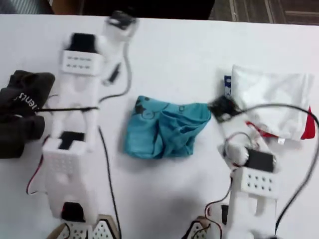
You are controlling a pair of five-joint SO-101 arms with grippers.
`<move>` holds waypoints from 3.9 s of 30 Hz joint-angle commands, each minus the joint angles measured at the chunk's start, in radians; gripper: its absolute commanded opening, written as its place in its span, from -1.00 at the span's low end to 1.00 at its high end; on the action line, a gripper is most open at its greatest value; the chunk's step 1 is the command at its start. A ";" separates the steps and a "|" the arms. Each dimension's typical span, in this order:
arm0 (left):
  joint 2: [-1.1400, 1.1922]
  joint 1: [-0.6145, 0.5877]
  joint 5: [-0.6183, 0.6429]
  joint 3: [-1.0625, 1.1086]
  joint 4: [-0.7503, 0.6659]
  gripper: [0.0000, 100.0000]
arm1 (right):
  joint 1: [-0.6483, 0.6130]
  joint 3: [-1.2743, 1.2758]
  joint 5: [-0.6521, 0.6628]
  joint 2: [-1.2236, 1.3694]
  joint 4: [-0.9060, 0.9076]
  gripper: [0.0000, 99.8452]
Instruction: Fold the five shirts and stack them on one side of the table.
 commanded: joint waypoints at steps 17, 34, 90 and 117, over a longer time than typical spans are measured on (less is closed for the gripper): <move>0.256 -0.278 0.009 -0.044 -0.092 -0.95 | -0.407 -1.243 -0.150 1.228 0.326 -0.96; 0.322 -0.282 0.009 -0.045 -0.124 -0.95 | -0.407 -1.134 -0.141 1.225 0.441 -0.96; 0.324 -0.284 0.009 -0.044 -0.126 -0.95 | -0.421 -0.390 -0.173 0.704 0.269 -0.96; 0.324 -0.270 0.009 -0.038 -0.109 -0.95 | -0.259 -0.404 -0.066 0.562 -0.056 -0.96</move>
